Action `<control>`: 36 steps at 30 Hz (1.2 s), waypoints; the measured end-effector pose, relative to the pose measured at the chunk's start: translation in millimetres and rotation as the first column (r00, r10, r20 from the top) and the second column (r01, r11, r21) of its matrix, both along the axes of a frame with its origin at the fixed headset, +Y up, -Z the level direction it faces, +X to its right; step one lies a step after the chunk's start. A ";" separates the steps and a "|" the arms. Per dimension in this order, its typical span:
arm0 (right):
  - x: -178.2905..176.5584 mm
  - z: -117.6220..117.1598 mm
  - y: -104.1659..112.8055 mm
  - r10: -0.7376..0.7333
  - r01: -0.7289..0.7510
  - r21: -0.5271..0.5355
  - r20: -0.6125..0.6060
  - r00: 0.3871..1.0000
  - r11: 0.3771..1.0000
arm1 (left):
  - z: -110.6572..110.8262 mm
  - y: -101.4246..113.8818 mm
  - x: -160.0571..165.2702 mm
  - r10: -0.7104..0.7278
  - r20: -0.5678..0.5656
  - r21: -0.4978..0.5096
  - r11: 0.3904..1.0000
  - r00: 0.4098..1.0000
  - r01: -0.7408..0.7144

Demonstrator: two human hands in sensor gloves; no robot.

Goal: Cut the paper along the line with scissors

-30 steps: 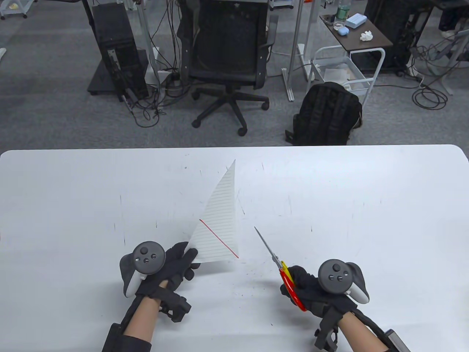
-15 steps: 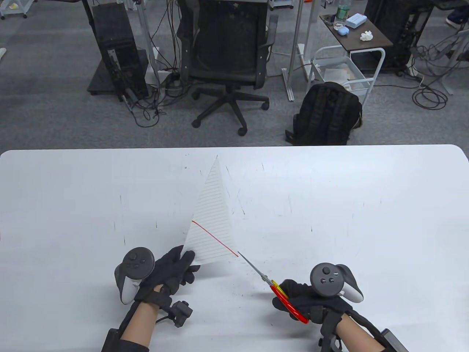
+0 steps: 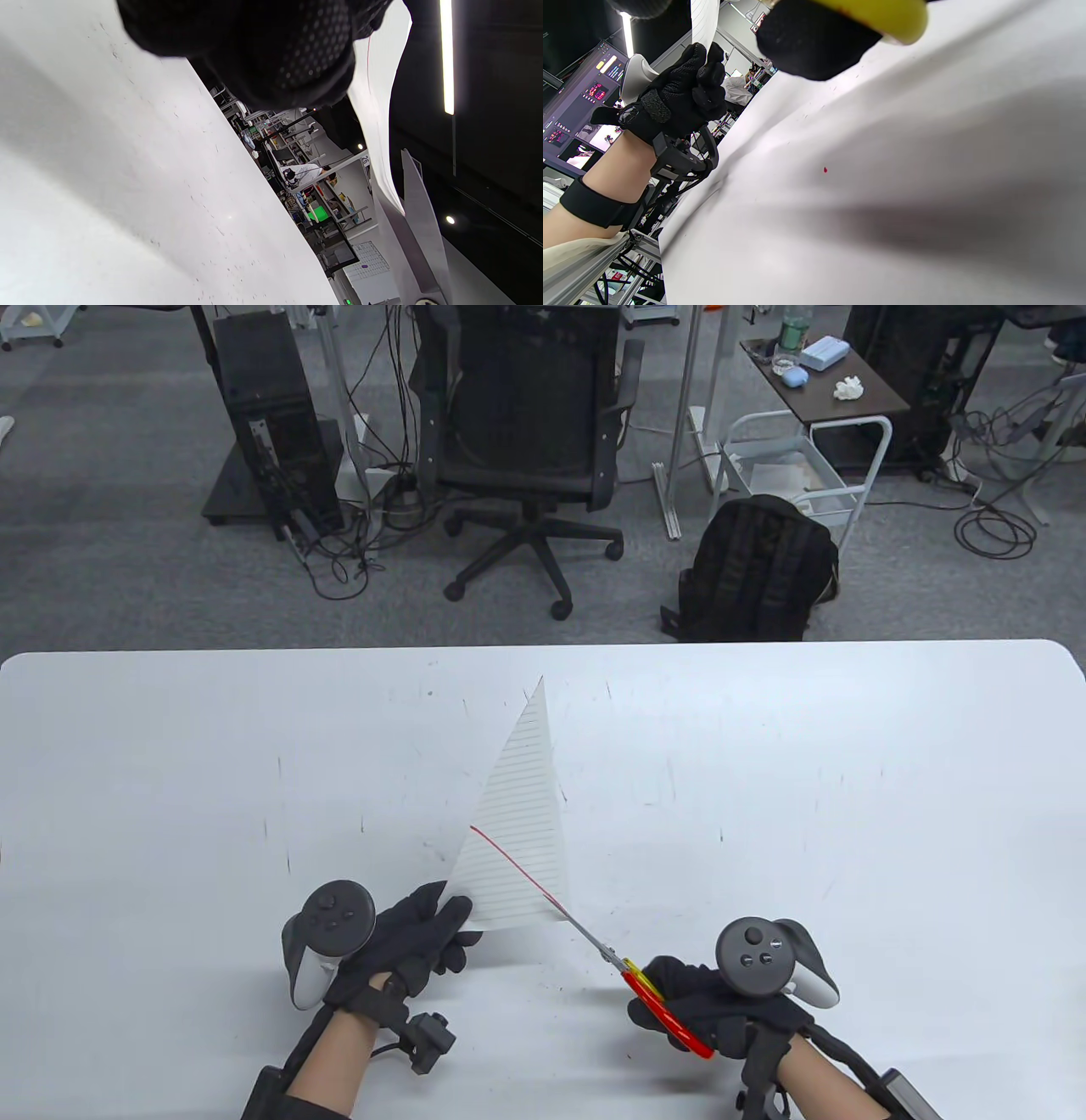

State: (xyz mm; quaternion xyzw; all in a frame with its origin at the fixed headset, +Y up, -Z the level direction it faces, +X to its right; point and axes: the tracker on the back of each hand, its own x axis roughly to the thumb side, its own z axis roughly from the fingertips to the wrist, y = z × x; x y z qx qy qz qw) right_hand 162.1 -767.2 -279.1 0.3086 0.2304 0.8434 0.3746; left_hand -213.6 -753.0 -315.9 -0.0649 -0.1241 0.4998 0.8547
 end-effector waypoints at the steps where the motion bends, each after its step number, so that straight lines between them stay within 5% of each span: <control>1: -0.1 0.0 0.0 -0.001 0.001 0.000 0.000 1.000 1.000 | -0.1 0.0 -0.3 0.000 0.000 0.001 1.000 1.000 0.000; 36: -2.5 1.8 0.7 -0.013 0.012 0.019 0.024 1.000 1.000 | 0.9 1.1 -2.4 0.020 0.009 0.014 1.000 1.000 -0.020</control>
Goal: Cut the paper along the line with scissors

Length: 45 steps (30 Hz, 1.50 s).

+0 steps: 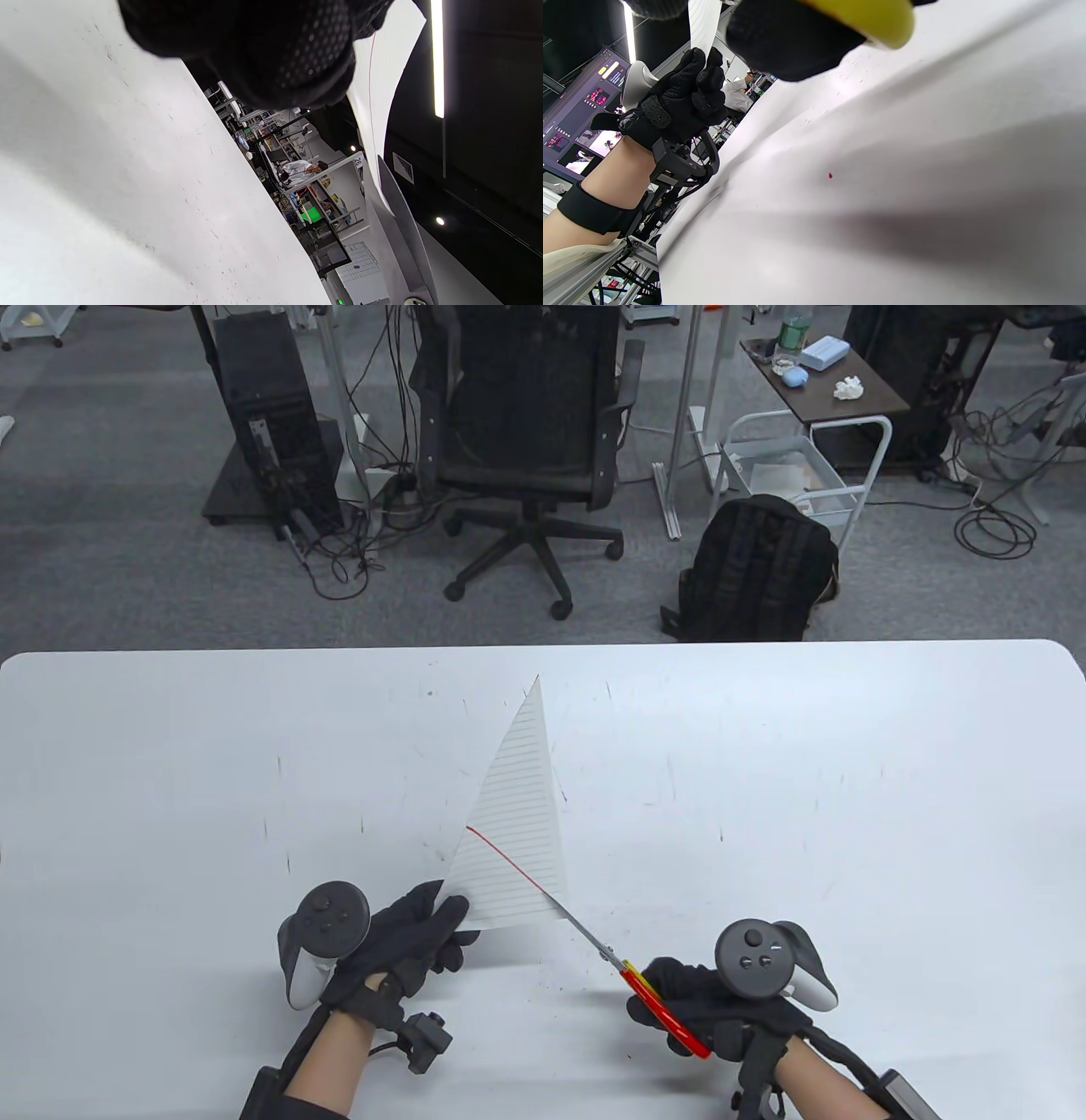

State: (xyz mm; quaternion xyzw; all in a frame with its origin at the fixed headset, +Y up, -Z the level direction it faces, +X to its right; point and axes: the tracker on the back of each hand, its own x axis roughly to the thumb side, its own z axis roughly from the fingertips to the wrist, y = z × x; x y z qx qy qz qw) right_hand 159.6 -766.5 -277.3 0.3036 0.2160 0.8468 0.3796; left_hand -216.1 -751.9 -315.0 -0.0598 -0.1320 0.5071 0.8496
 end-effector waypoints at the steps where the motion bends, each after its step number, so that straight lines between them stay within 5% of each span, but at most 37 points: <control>1: -0.1 0.0 0.0 0.000 0.000 0.001 0.001 1.000 1.000 | 0.0 -0.1 0.0 -0.002 0.000 0.000 1.000 1.000 0.002; 45: -3.8 3.4 -0.4 -0.014 0.013 -0.024 -0.061 0.998 1.000 | 7.9 0.4 21.5 -0.049 0.085 0.022 0.999 0.995 0.047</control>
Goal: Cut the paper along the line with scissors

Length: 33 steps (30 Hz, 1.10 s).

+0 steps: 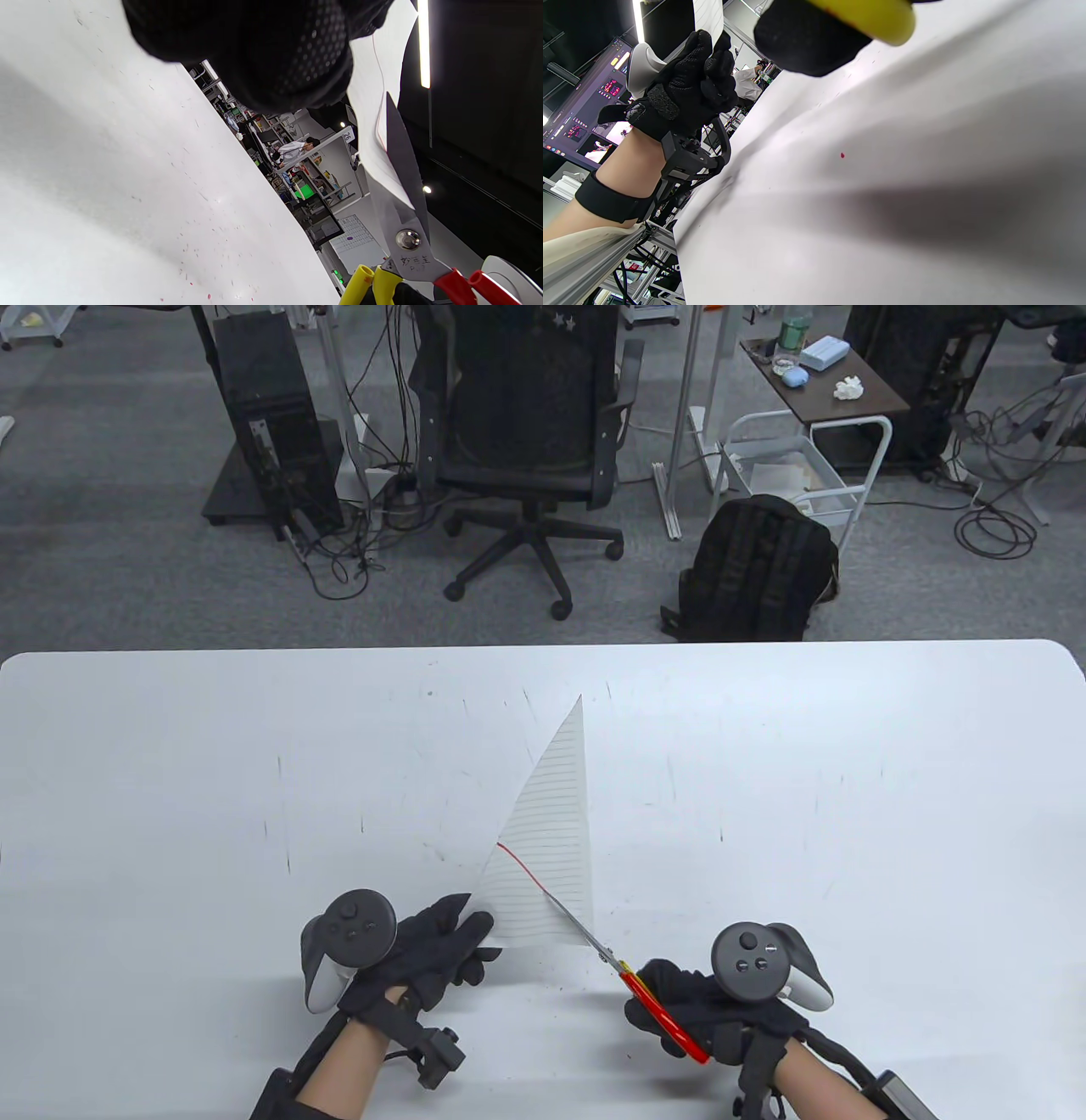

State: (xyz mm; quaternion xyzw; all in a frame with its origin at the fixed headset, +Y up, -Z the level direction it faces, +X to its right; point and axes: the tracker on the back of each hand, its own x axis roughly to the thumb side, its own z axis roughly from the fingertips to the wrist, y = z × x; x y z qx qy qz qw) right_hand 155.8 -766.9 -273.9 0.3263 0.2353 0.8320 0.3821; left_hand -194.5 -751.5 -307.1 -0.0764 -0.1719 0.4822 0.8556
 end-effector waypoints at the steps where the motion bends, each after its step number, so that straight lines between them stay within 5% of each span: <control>1: 0.0 -0.1 0.1 0.000 0.000 0.002 0.003 1.000 1.000 | -0.2 -0.4 -0.3 0.001 -0.002 -0.001 1.000 1.000 -0.001; 33: 1.9 -1.7 2.9 -0.036 0.029 0.067 0.095 0.995 0.997 | 0.0 -0.7 -0.3 0.028 0.003 -0.020 0.999 1.000 -0.028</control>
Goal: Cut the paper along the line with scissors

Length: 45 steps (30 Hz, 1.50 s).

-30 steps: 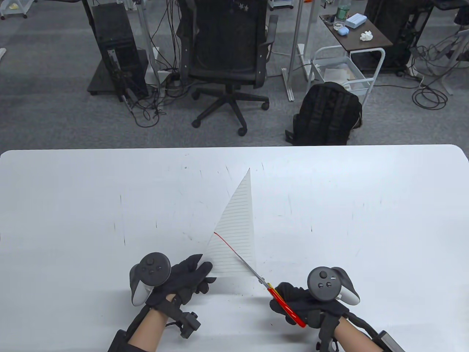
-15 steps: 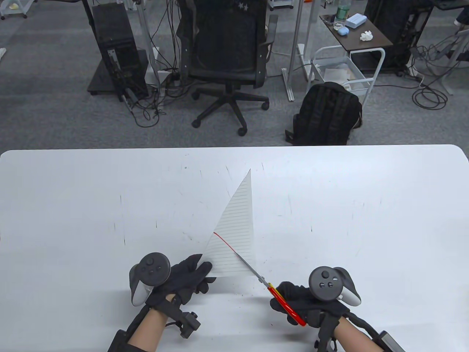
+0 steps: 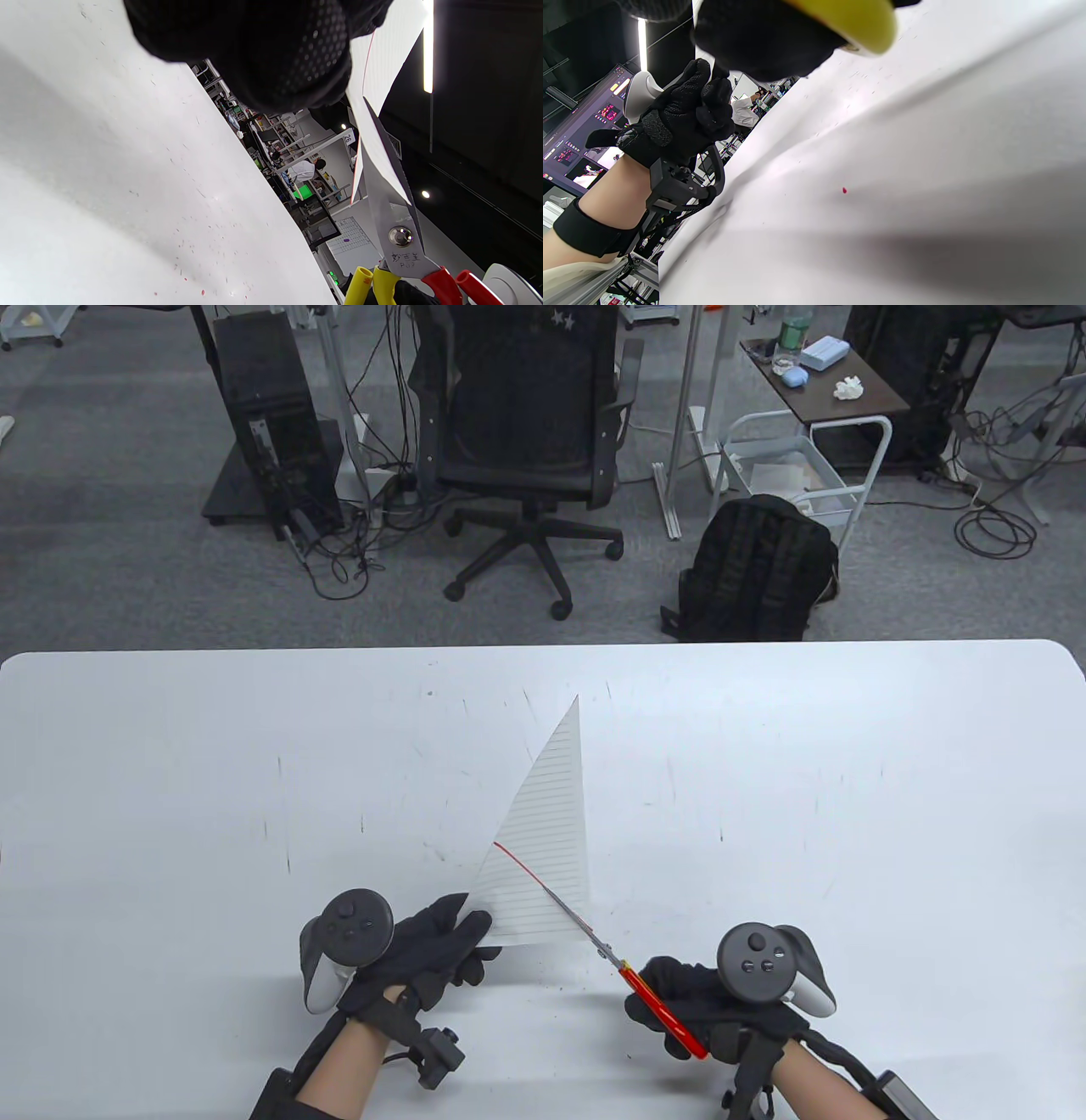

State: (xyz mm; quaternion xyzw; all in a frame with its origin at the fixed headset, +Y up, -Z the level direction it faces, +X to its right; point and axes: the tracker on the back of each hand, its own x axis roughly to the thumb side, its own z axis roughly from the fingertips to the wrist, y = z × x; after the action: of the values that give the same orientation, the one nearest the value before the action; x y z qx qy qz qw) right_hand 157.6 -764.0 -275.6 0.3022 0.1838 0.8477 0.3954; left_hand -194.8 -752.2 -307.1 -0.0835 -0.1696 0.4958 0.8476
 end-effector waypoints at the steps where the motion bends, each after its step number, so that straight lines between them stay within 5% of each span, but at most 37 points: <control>1: 0.0 0.0 -0.1 0.000 0.000 0.000 0.000 1.000 1.000 | 0.0 0.0 0.0 0.001 0.000 -0.001 1.000 1.000 -0.001; 21: -3.0 2.0 -3.2 0.007 -0.010 -0.046 -0.068 0.998 0.999 | 3.5 -2.1 14.7 -0.015 0.088 -0.023 1.000 0.996 0.017; 45: -4.4 3.6 0.7 -0.030 0.028 0.059 0.024 0.999 0.998 | 5.1 -3.1 18.1 0.003 0.107 -0.042 0.999 0.994 0.001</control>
State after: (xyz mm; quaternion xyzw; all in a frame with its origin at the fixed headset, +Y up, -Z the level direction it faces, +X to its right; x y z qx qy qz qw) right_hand 153.2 -763.4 -272.1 0.3060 0.1494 0.8505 0.4008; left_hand -176.7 -755.3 -302.0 -0.1278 -0.2045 0.4945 0.8351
